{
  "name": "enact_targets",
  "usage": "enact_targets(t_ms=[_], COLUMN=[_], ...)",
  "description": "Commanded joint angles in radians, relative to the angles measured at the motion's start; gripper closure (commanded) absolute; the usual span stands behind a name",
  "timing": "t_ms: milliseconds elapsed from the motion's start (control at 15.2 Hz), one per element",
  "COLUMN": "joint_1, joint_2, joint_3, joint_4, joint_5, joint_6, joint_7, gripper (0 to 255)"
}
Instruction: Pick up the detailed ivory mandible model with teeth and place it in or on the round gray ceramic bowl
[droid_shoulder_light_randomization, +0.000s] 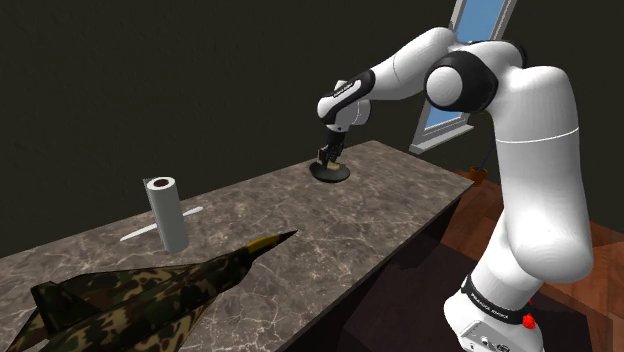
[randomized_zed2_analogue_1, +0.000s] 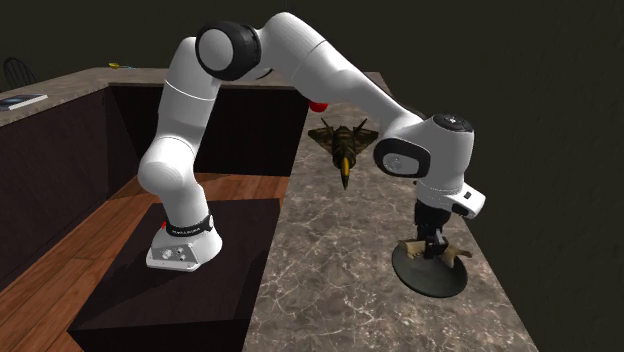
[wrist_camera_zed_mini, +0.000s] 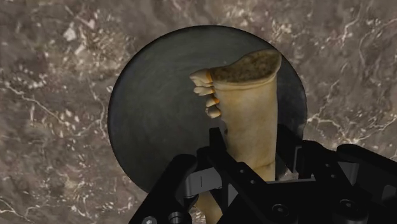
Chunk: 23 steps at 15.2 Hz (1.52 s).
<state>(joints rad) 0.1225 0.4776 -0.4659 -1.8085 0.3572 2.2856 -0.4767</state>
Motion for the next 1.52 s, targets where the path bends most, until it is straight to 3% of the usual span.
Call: enact_targets(t_ms=[0,594,660,990,1254,1452], joint_1=[-0.005,-0.010,-0.010,-0.010,0.011,0.011], joint_2=[0.014,0.032,0.032,0.032,-0.051,-0.051], joint_3=[0.006,0.014,0.014,0.014,-0.019,-0.019], joint_4=[-0.008,-0.013,-0.013,-0.013,-0.001,-0.001], joint_5=[0.011,0.023,0.023,0.023,-0.030,-0.030], joint_6=[0.022,0.042,0.042,0.042,-0.044,-0.044], joint_7=[-0.009,-0.018,-0.018,-0.018,0.014,0.014], gripper=[255,255,0,0,0,0])
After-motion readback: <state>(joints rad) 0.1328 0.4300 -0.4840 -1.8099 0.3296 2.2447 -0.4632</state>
